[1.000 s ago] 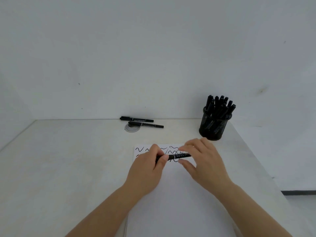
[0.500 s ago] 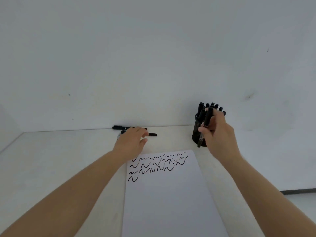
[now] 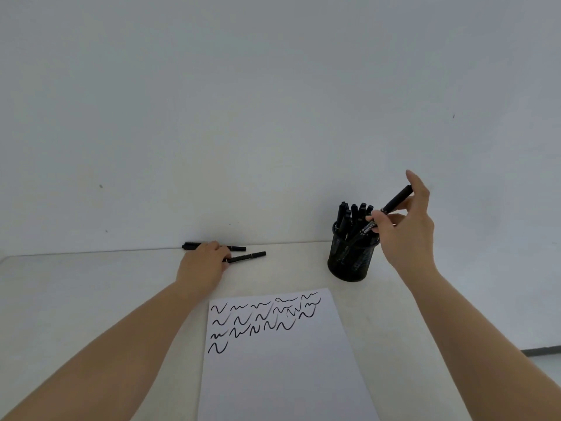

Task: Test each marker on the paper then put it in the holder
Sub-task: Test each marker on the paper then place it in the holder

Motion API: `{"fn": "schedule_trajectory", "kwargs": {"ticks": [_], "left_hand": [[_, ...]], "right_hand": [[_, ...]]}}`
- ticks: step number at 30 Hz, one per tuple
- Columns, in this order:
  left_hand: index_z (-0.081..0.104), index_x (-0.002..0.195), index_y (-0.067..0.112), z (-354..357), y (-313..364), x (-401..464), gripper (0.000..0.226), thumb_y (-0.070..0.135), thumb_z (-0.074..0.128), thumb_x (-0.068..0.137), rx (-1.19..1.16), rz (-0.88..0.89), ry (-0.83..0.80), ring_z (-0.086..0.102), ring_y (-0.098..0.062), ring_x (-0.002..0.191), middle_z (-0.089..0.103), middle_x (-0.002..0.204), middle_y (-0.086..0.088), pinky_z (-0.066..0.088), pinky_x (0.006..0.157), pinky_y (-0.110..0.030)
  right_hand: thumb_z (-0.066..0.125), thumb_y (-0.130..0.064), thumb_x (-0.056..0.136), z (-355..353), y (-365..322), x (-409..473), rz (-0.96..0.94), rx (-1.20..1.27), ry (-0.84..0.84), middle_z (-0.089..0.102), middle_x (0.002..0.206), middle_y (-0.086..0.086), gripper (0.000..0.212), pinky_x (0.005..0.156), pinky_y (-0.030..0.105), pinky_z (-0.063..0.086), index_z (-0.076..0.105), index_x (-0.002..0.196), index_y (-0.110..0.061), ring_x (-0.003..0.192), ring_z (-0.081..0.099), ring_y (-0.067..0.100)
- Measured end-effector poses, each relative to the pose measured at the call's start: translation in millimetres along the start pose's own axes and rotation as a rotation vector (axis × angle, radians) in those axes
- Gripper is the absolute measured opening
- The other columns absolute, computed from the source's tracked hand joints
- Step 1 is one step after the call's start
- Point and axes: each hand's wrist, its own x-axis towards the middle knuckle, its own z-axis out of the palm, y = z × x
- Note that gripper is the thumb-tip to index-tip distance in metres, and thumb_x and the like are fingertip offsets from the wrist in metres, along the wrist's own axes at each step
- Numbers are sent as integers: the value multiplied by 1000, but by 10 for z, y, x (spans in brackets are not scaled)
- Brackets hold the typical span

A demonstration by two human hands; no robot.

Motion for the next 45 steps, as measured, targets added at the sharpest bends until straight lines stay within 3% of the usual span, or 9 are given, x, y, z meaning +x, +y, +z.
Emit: {"fn": "schedule_trajectory", "kwargs": {"ticks": [5, 12, 16, 22, 26, 34, 36, 39, 45], "left_hand": [[57, 111, 21, 32, 69, -39, 22, 28, 47, 93, -68, 3, 30, 49, -19, 108, 55, 111, 2, 43, 77, -33], [54, 113, 17, -51, 275, -106, 23, 27, 44, 95, -308, 28, 97, 58, -20, 94, 53, 111, 2, 41, 71, -32], [53, 111, 14, -88, 402, -219, 20, 24, 43, 96, -490, 51, 76, 55, -19, 91, 56, 104, 0, 42, 77, -32], [50, 93, 23, -124, 607, -454, 10, 25, 41, 96, -772, -33, 41, 51, -13, 66, 60, 76, 11, 41, 63, -27], [53, 86, 27, -184, 691, -565, 11, 29, 45, 94, -797, -43, 56, 45, 0, 54, 57, 68, 10, 36, 54, -11], [47, 78, 32, -362, 906, -798, 18, 28, 42, 95, -914, -59, 89, 40, -2, 46, 52, 64, 7, 33, 46, -14], [49, 77, 30, -435, 979, -857, 20, 26, 42, 95, -994, -65, 119, 39, -2, 44, 51, 60, 10, 32, 44, -12], [53, 80, 28, -520, 1089, -964, 20, 24, 41, 96, -1092, -36, 119, 37, -3, 46, 51, 57, 11, 31, 45, -11], [56, 77, 31, -481, 1278, -1219, 23, 25, 43, 96, -1155, 5, -140, 39, -10, 55, 57, 57, 14, 32, 55, -21]], "right_hand": [[59, -8, 84, 75, 59, 43, -72, -62, 20, 57, 82, -15, 62, 65, 10, 41, 29, 127, -41, 74, 60, -3], [66, -18, 80, 230, 188, -45, -113, -346, -88, 52, 96, 4, 49, 72, 24, 33, 45, 123, -29, 87, 48, 16], [70, -21, 77, 268, 189, -38, -117, -437, -56, 41, 94, -1, 45, 77, 28, 37, 52, 118, -25, 88, 51, 26], [73, -21, 76, 297, 290, -67, -325, -708, -163, 66, 97, 11, 41, 80, 37, 35, 60, 112, -8, 98, 51, 34], [76, -18, 73, 304, 310, -113, -393, -703, -103, 66, 88, 15, 40, 70, 44, 45, 63, 108, -3, 86, 57, 38], [63, -17, 81, 213, 44, -345, -452, -575, 34, 64, 97, 12, 21, 73, 41, 43, 66, 99, -7, 89, 54, 36], [58, -17, 86, 213, -99, -514, -333, -335, -90, 65, 84, 3, 11, 69, 32, 41, 68, 87, -12, 80, 54, 24], [52, -24, 91, 232, -293, -766, 126, 100, -374, 60, 62, -6, 19, 56, 18, 39, 67, 78, -23, 55, 50, 6], [47, -26, 94, 255, -414, -1055, 400, 316, -510, 53, 49, -8, 31, 46, 12, 35, 67, 71, -19, 42, 42, 4]]}}
